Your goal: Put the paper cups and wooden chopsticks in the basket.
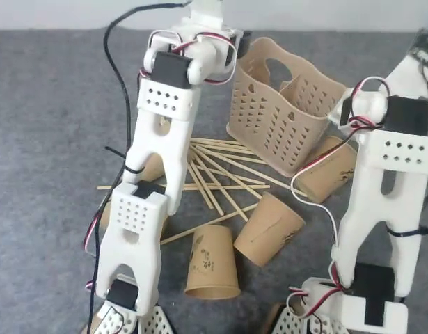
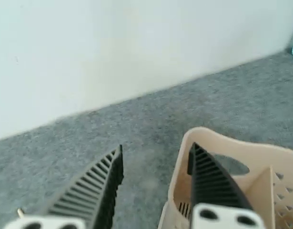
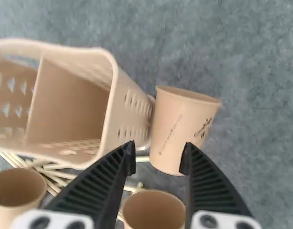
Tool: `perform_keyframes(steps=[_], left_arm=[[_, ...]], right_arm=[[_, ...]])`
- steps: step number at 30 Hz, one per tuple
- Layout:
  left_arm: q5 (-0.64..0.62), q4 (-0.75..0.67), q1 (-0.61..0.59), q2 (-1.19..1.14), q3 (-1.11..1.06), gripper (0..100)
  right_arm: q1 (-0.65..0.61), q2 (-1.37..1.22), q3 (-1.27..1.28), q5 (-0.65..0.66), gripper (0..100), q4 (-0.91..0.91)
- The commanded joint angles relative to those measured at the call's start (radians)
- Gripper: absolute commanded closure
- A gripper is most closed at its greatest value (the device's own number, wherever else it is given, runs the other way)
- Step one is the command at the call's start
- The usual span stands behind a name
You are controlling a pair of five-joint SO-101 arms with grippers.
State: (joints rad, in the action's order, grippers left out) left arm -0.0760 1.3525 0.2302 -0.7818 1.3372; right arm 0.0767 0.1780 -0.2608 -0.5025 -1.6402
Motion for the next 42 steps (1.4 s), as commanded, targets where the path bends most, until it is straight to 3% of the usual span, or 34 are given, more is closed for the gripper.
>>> perform_keyframes(steps=[1,25,31,42], left_arm=[[0.008,-0.091,0.023,-0.032,0.047,79],[0.063,-0.210,0.040,-0.238,0.053,80],[0.118,-0.212,0.040,-0.241,0.045,99],[0.121,-0.233,0.031,-0.310,0.077,99]], right_arm=[[-0.024,0.042,0.014,-0.020,83.5,0.062],[-0.027,0.013,0.061,-0.021,83.5,0.139],[-0.028,0.022,0.060,-0.021,83.5,0.139],[-0.028,0.022,0.057,-0.020,83.5,0.148]])
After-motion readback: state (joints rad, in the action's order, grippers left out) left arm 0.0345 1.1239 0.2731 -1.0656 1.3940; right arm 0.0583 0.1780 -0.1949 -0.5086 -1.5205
